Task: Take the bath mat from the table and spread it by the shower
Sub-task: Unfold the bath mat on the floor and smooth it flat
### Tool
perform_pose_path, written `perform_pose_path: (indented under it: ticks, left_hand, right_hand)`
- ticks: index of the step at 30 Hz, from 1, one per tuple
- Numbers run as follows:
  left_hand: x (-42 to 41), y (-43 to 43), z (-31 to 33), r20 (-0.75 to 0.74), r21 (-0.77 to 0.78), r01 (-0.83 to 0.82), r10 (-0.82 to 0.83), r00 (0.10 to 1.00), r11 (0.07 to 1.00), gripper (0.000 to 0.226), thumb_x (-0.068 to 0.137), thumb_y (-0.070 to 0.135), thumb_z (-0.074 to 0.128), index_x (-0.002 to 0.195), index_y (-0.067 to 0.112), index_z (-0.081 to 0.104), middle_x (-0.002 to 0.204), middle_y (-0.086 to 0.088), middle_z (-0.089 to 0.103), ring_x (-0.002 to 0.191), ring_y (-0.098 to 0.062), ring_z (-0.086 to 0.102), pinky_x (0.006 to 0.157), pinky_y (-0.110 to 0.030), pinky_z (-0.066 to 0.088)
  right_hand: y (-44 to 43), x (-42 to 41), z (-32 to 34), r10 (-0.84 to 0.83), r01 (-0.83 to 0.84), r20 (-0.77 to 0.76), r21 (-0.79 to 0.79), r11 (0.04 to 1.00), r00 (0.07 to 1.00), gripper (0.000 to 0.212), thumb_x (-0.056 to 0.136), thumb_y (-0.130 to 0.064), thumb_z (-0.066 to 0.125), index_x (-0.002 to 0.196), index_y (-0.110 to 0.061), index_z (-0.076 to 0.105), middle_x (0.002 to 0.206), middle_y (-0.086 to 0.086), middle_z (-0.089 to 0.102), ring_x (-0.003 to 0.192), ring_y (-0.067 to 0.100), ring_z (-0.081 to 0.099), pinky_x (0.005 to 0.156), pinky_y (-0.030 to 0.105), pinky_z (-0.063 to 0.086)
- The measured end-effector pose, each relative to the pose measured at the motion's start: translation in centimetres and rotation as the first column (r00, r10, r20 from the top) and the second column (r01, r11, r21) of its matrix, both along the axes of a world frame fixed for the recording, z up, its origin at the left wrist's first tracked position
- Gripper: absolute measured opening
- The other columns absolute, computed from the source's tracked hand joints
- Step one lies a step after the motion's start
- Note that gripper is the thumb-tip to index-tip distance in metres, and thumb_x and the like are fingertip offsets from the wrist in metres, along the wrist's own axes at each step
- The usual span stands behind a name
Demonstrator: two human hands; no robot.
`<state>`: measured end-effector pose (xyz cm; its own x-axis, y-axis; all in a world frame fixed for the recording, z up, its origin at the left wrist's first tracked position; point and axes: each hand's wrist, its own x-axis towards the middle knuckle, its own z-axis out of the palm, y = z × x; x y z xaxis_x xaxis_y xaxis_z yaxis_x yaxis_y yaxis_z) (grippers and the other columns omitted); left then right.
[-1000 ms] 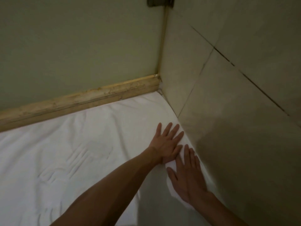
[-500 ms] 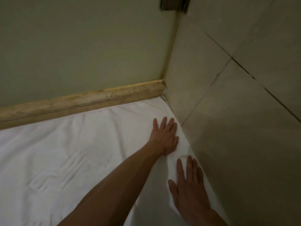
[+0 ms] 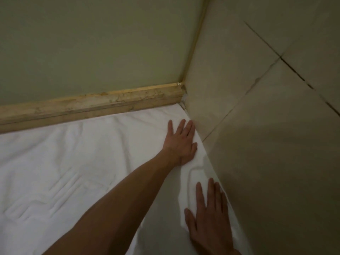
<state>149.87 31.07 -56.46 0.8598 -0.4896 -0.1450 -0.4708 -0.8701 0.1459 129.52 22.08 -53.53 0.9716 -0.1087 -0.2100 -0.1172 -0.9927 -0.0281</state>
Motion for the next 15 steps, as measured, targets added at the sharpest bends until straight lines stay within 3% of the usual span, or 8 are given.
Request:
perform_pose_path:
  ticks: [3, 8, 11, 15]
  left_hand:
    - [-0.2, 0.3, 0.3, 0.014, -0.032, -0.009, 0.009, 1.000, 0.999, 0.069, 0.099, 0.047, 0.017, 0.153, 0.011, -0.005, 0.162, -0.008, -0.008, 0.148, -0.026, -0.009, 0.113, -0.061, -0.010]
    - [1.1, 2.5, 0.8, -0.025, 0.002, -0.218, 0.218, 0.976, 0.976, 0.070, 0.097, 0.050, 0.016, 0.153, 0.012, -0.001, 0.161, -0.012, -0.010, 0.147, -0.033, -0.013, 0.111, -0.064, -0.011]
    - [3.1, 3.6, 1.2, -0.085, 0.033, -0.171, 0.173, 0.981, 0.985, 0.066, 0.099, 0.052, 0.014, 0.154, 0.018, 0.000, 0.162, -0.006, -0.007, 0.148, -0.031, -0.010, 0.113, -0.064, -0.005]
    - [4.3, 3.1, 1.0, -0.092, 0.046, -0.144, 0.148, 0.985, 0.988, 0.066, 0.098, 0.055, 0.014, 0.154, 0.023, 0.002, 0.163, -0.004, -0.007, 0.147, -0.032, -0.010, 0.112, -0.065, -0.005]
  right_hand:
    - [0.2, 0.0, 0.2, -0.014, 0.014, 0.024, 0.009, 1.000, 1.000, 0.080, 0.092, -0.054, 0.006, 0.130, -0.003, 0.054, 0.139, 0.032, 0.042, 0.122, 0.047, 0.048, 0.103, 0.047, 0.024]
    - [0.4, -0.1, 0.2, -0.016, 0.015, 0.076, 0.023, 1.000, 0.997, 0.078, 0.093, -0.054, 0.008, 0.130, -0.003, 0.053, 0.136, 0.033, 0.044, 0.121, 0.048, 0.048, 0.106, 0.044, 0.018]
    - [0.5, -0.1, 0.2, -0.004, 0.001, 0.091, 0.031, 1.000, 0.996, 0.071, 0.092, -0.055, 0.008, 0.134, -0.007, 0.040, 0.136, 0.032, 0.045, 0.125, 0.043, 0.043, 0.107, 0.043, 0.017]
    - [0.3, 0.0, -0.2, 0.003, -0.006, 0.111, 0.024, 1.000, 0.994, 0.070, 0.091, -0.055, 0.009, 0.132, -0.008, 0.041, 0.134, 0.031, 0.047, 0.124, 0.042, 0.045, 0.106, 0.043, 0.021]
